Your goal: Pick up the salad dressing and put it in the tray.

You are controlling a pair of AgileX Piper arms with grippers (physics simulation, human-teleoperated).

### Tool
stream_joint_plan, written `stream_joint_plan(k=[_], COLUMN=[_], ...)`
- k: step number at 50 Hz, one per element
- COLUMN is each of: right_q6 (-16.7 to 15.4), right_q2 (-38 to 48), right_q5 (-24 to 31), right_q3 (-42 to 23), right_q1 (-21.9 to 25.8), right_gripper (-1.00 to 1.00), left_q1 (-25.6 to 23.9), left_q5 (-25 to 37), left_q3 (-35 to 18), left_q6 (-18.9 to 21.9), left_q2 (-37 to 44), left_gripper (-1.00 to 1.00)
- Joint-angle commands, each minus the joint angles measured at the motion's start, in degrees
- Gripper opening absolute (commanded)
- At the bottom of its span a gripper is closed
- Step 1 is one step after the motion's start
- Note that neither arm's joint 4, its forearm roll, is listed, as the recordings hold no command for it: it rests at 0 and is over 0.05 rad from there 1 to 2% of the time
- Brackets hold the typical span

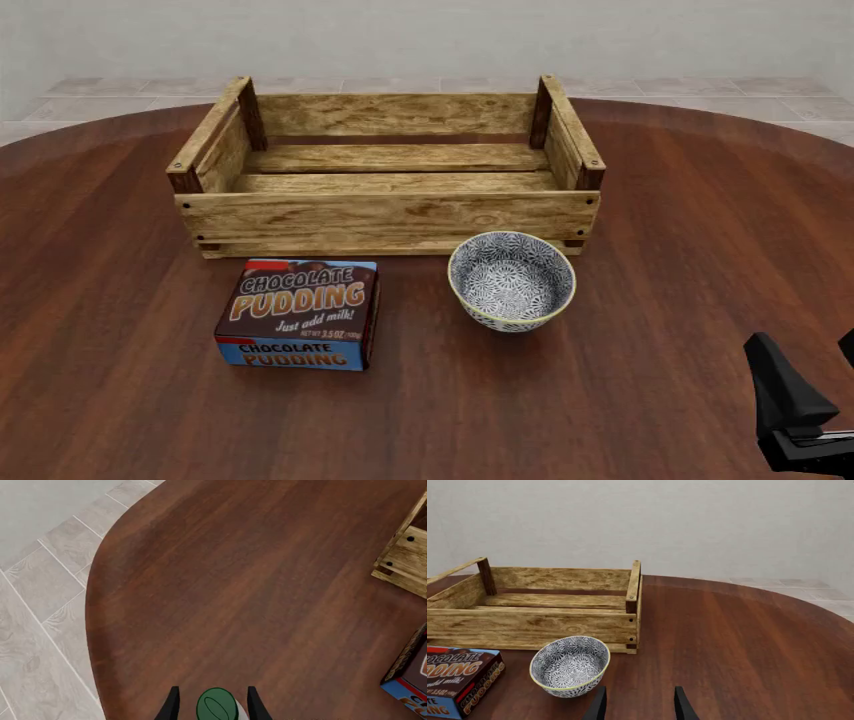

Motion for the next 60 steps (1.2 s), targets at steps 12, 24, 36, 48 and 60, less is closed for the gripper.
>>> stream_joint_plan(k=[12, 24, 36, 48, 60], right_q6=[0.3, 0.4, 0.5, 0.8, 0.8], right_q2=[0.3, 0.1, -0.5, -0.2, -0.4], right_q5=[-0.4, -0.1, 0.3, 0.0, 0.2], right_q3=[0.1, 0.0, 0.0, 0.1, 0.0], right_q1=[-0.3, -0.3, -0.4, -0.7, -0.8], right_gripper=[1.00, 1.00, 1.00, 1.00, 1.00], left_q1=[-1.4, -1.0, -0.9, -1.5, -6.1], left_q5=[-3.1, -6.0, -8.7, -7.8, 2.1], left_q3=[4.7, 6.4, 8.6, 7.0, 1.9], left_q6=[0.8, 1.2, 2.0, 0.2, -2.3], left_q2=[2.0, 4.0, 4.8, 4.9, -4.4], left_gripper=[1.00, 1.00, 1.00, -1.00, -1.00])
